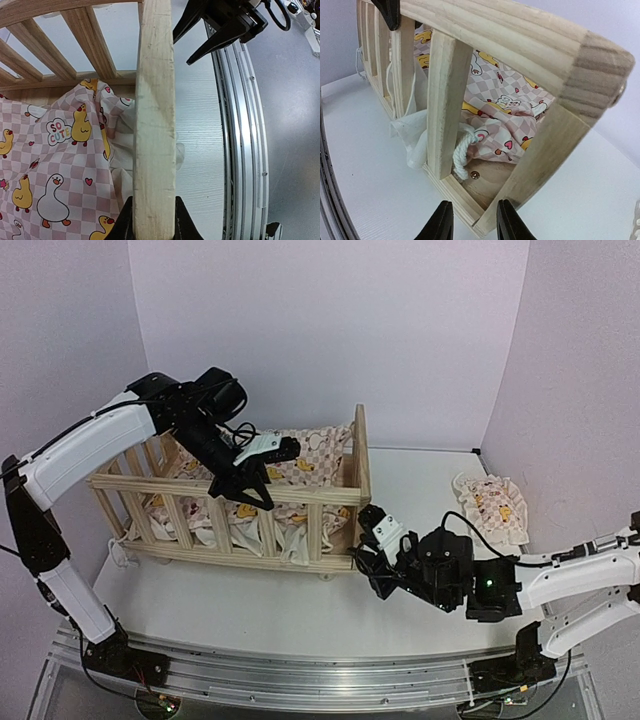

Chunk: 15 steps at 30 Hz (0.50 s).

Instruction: Set up the pet bed

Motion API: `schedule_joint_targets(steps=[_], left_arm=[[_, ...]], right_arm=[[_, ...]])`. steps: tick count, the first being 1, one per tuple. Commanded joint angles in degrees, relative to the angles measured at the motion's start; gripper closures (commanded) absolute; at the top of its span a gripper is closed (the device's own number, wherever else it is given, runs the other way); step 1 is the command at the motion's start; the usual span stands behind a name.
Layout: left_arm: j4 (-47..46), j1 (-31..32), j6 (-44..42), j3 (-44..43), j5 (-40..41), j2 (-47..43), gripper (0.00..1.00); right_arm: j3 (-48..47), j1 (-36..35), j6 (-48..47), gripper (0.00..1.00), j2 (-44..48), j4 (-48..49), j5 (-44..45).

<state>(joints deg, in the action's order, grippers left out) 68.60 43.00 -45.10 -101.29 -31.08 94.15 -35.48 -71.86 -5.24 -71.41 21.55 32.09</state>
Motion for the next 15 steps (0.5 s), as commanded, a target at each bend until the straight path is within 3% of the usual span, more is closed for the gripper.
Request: schedule_joint_targets(steps=[1,15], left_arm=[[2.24,0.59,7.25,-7.8,-1.41,6.47,1.0],[3.19,0.63,8.91,-9.89,-3.01,7.99,1.0]], right_arm=[[-1.92,0.4,-2.36,0.69,-1.06,-2.76,-2.11],[-6.82,6.79,-3.9,0.7,-9.02,-2.02,-2.31]])
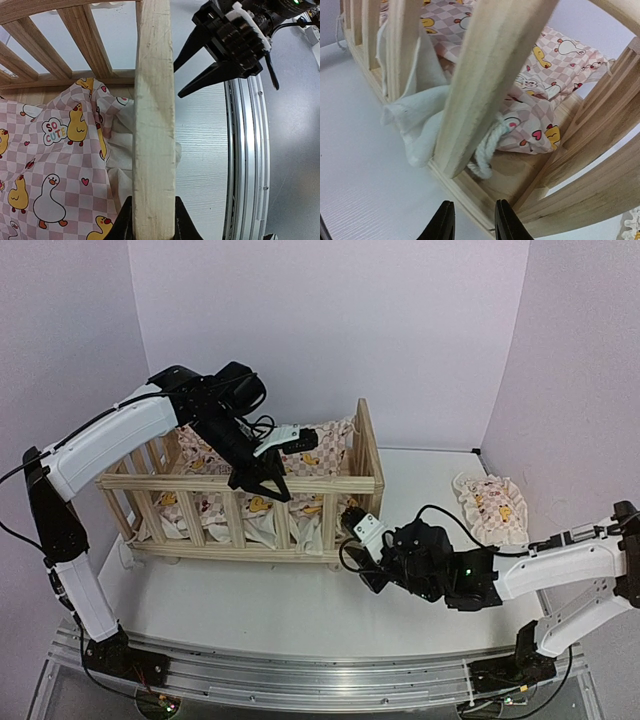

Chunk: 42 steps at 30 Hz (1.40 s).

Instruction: Set up the pet bed

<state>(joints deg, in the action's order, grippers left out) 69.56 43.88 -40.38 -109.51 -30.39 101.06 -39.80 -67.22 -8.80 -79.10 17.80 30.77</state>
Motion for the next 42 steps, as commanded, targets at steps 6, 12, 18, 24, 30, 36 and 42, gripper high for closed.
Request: schedule_joint_targets(steps=[6,12,18,24,30,36,42], left_arm=[[2.14,-0.28,3.7,-1.94,-3.74,1.07,1.0],[2.1,-0.28,3.29,-1.95,-4.66,1.04,1.0],[1.74,-0.29,3.83,-1.43,-5.41,0.9,1.0],[0.89,-0.28,4.05,-1.13,-5.3,0.72,1.0],[-2.64,-0.3,6.25,0.36,-1.76,0.48,1.0],[-7.71,-0.48,7.62,2.55,4.98,0.37,1.0],[-9.16,-1.13,7.83,1.59,7.73,1.7,1.0]], right_arm=[[-4.27,2.45,-2.0,0.64,-5.0,2.52,-1.04],[-6.86,3.67,-2.08,0.63,-8.15,3.47,-1.18],[-6.54,5.46,0.06,0.74,-9.06,4.46,-3.04],[-6.71,5.99,0.43,0.96,-8.92,4.69,-5.61],[-6.55,5.98,3.13,1.0,-1.53,-3.81,-5.7],[-12.48,6.02,5.65,1.0,7.7,-27.93,-11.1],[-17.66,5.97,8.36,1.0,12.88,-42.6,-20.72]])
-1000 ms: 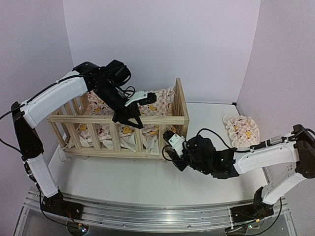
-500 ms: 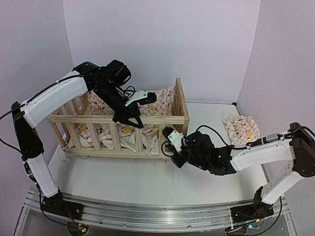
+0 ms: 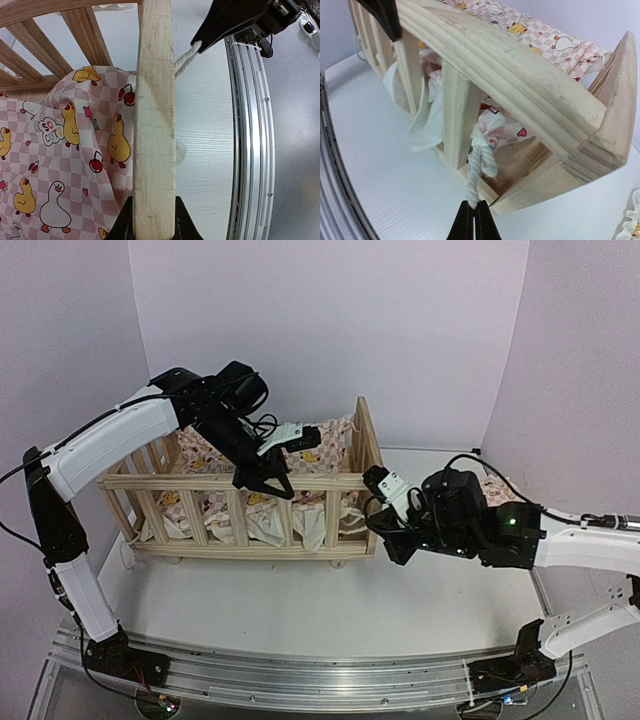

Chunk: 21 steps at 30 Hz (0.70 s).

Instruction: Set up the pet bed

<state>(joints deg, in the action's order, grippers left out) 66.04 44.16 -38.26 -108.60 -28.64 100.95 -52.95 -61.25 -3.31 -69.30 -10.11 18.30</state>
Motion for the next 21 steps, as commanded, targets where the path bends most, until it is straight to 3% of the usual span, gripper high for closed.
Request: schedule_joint_targets(steps=[1,8,13,16,21], left_arm=[[-5.63,-1.52,5.48,0.43,6.49,1.96,1.0],[-6.09,-1.76,4.54,-0.3,7.41,2.33,1.0],[-6.23,-1.79,4.51,-0.28,7.35,2.28,1.0],[-6.34,-1.77,4.54,-0.27,7.37,2.3,1.0],[-6.33,-1.78,4.01,-0.09,7.34,2.33,1.0]], right_arm=[[-5.49,0.07,4.54,1.0,3.52,-16.2,-8.78],[-11.95,0.07,5.97,1.0,6.26,-23.96,-11.54],[-12.46,0.04,9.58,1.0,3.66,-25.35,-19.5],[-12.19,0.03,12.15,0.95,-0.17,-25.38,-27.12],[-11.43,0.08,13.66,0.71,-3.69,-25.39,-32.59]])
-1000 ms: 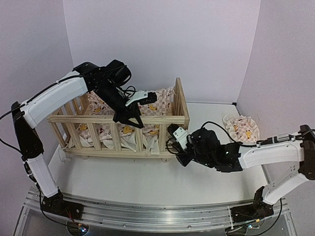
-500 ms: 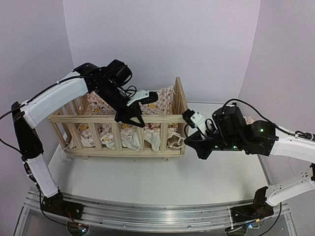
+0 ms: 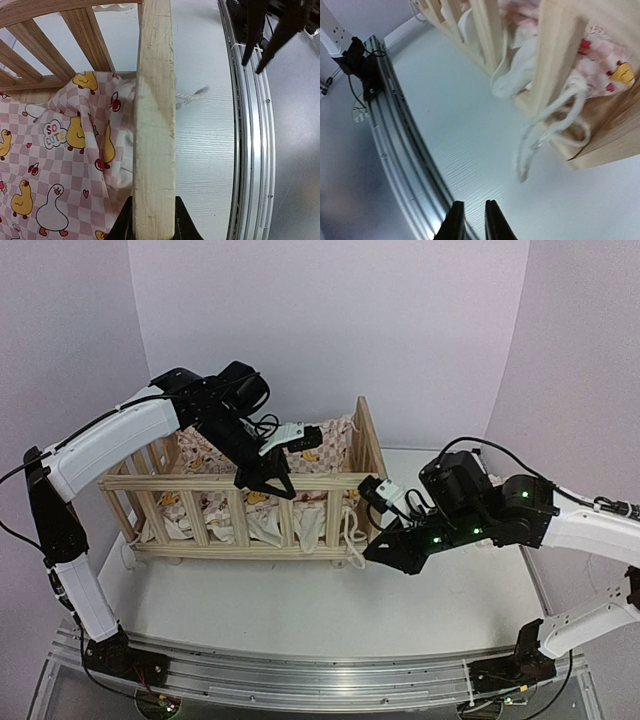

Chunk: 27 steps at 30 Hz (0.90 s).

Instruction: Set up the pet bed

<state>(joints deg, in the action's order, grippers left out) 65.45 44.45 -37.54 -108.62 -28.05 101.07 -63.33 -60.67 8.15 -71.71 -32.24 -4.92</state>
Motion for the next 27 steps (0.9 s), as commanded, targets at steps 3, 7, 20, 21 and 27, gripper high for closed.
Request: schedule_joint_targets(steps=[3,7,20,21,27], left_arm=[[-5.66,-2.06,2.49,0.39,6.37,1.87,1.0],[-4.71,-2.03,-1.32,1.75,4.28,0.72,1.0],[14.89,-2.08,-33.85,9.0,-5.42,-7.97,1.0],[16.02,-2.09,-35.6,9.66,-5.59,-8.69,1.0],[14.69,-2.46,-46.52,18.25,1.24,-15.52,1.0]], right_arm=[[1.04,-0.45,1.19,0.66,2.36,-3.26,-4.31],[4.53,2.48,1.44,0.7,9.24,-3.18,4.94],[11.95,8.17,-2.62,0.75,13.34,7.33,6.67],[12.76,8.15,-2.69,0.75,13.17,9.43,6.01],[18.1,8.17,-2.98,0.78,9.01,27.93,-2.16]])
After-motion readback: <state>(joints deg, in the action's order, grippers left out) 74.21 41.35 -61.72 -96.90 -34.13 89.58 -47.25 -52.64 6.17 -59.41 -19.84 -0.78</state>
